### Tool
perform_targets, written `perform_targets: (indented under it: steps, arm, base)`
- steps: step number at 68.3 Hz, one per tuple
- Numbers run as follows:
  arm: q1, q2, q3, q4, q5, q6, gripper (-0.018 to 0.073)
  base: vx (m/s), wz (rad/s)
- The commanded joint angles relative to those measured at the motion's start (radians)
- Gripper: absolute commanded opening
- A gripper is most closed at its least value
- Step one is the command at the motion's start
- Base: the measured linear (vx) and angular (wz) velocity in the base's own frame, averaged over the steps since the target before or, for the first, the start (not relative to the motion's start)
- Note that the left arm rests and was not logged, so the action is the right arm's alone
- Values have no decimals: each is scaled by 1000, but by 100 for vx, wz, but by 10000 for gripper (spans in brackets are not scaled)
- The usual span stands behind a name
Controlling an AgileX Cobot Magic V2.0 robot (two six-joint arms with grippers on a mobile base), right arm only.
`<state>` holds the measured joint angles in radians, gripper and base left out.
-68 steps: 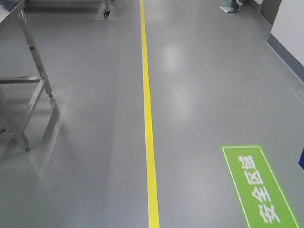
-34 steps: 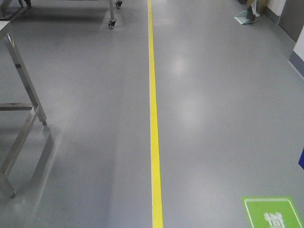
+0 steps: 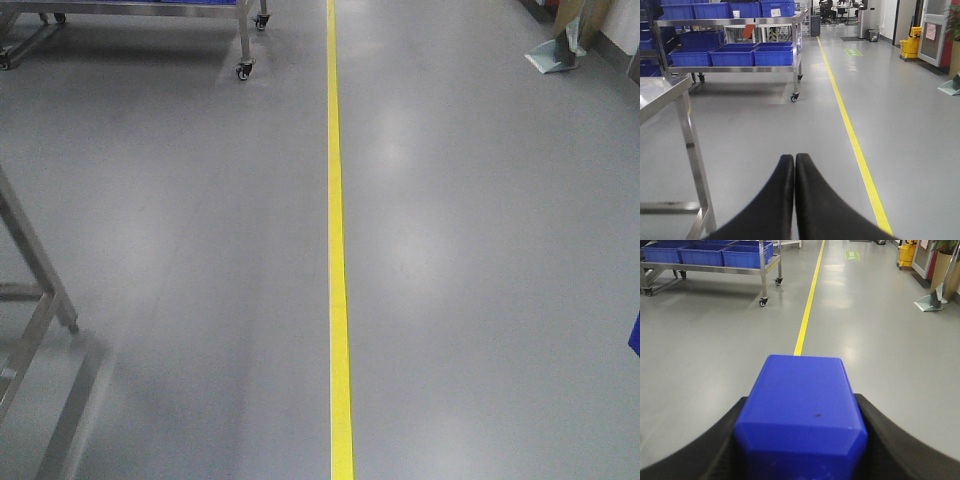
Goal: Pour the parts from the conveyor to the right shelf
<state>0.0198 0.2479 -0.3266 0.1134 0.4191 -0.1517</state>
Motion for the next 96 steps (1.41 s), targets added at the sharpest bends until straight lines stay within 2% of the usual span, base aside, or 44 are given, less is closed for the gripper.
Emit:
perform_targets:
  steps: [1, 96]
  arm:
    - [-1, 9, -27, 2, -85, 2, -6]
    - [-1, 9, -27, 2, -85, 2, -6]
  base:
    - [76, 1]
    - [75, 2]
